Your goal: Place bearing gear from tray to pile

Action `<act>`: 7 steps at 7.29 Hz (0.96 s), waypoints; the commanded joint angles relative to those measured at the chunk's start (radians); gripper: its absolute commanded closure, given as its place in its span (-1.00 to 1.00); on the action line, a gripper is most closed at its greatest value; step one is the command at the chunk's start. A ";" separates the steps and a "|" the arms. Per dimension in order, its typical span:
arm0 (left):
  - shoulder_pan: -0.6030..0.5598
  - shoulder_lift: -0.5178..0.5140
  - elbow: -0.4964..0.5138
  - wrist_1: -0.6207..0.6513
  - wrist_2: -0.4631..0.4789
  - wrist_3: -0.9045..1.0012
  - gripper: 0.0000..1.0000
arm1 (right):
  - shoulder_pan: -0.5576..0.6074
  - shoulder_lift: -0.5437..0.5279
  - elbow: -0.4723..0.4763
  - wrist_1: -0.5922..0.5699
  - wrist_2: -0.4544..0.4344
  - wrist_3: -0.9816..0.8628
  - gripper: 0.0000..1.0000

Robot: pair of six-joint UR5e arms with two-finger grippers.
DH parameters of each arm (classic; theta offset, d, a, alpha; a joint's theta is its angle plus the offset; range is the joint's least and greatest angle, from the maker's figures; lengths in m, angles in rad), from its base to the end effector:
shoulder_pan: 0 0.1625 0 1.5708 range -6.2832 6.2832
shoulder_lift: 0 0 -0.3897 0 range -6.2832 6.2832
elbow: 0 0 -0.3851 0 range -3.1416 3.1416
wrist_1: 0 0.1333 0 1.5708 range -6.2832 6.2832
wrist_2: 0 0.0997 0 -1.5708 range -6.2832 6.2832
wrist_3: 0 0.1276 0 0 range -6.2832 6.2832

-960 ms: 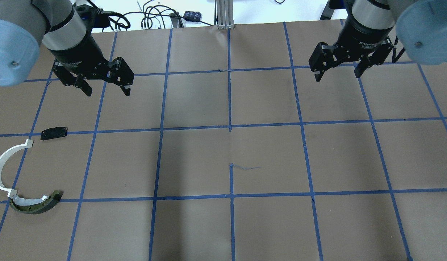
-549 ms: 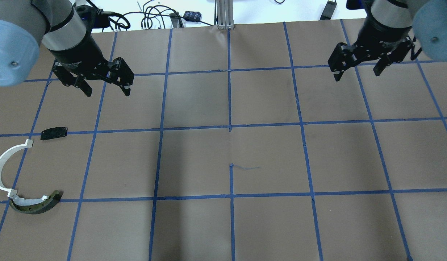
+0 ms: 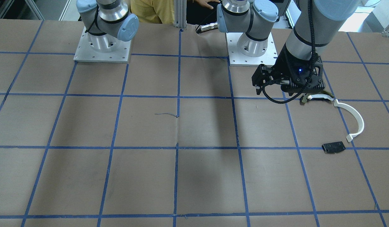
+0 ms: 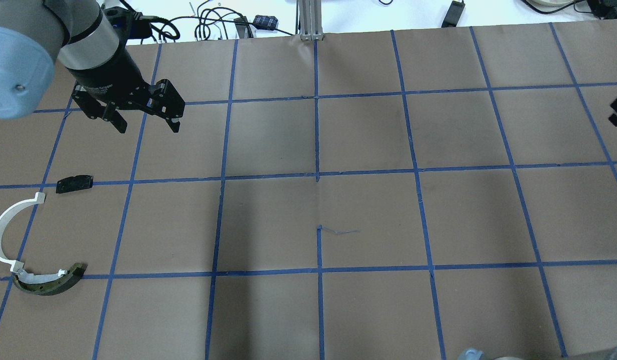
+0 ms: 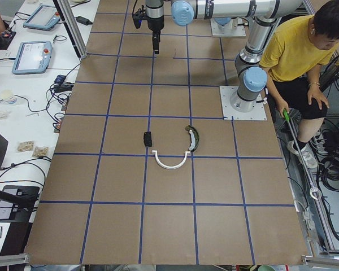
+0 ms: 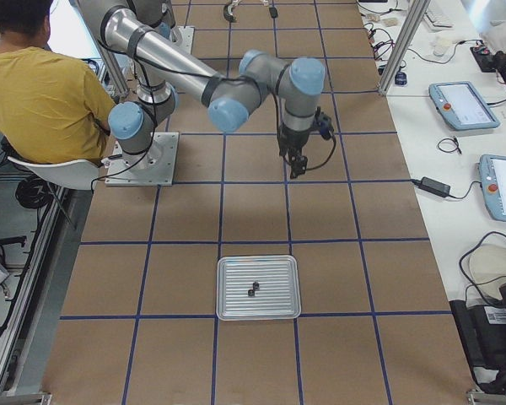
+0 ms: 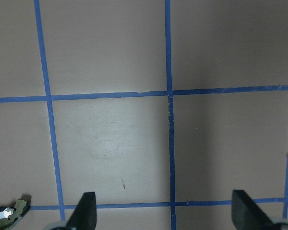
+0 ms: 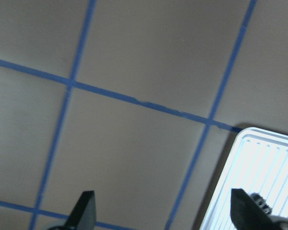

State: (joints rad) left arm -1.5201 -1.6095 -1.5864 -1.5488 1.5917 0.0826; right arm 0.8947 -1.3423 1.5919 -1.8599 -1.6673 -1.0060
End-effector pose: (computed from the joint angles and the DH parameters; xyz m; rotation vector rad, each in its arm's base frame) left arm -0.1054 -0.5011 0.4003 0.0503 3.1220 0.0525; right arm -0.2598 -0.5173 0.3240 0.4975 -3.0062 -0.0695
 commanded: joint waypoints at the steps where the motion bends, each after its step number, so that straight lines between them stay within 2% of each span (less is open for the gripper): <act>1: 0.000 0.000 0.000 0.001 -0.001 -0.001 -1.00 | -0.243 0.193 -0.001 -0.221 0.015 -0.363 -1.00; 3: 0.000 0.002 0.000 0.000 -0.001 0.000 -1.00 | -0.353 0.294 0.003 -0.271 0.024 -0.604 -1.00; 5: 0.001 0.000 0.000 0.001 -0.001 -0.001 -1.00 | -0.361 0.328 0.003 -0.309 0.020 -0.707 -1.00; 7: 0.000 0.000 -0.001 0.000 0.001 -0.001 -1.00 | -0.361 0.347 0.003 -0.309 0.035 -0.735 -1.00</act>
State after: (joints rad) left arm -1.5197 -1.6091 -1.5871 -1.5488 1.5917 0.0814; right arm 0.5353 -1.0086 1.5952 -2.1663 -1.6418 -1.7220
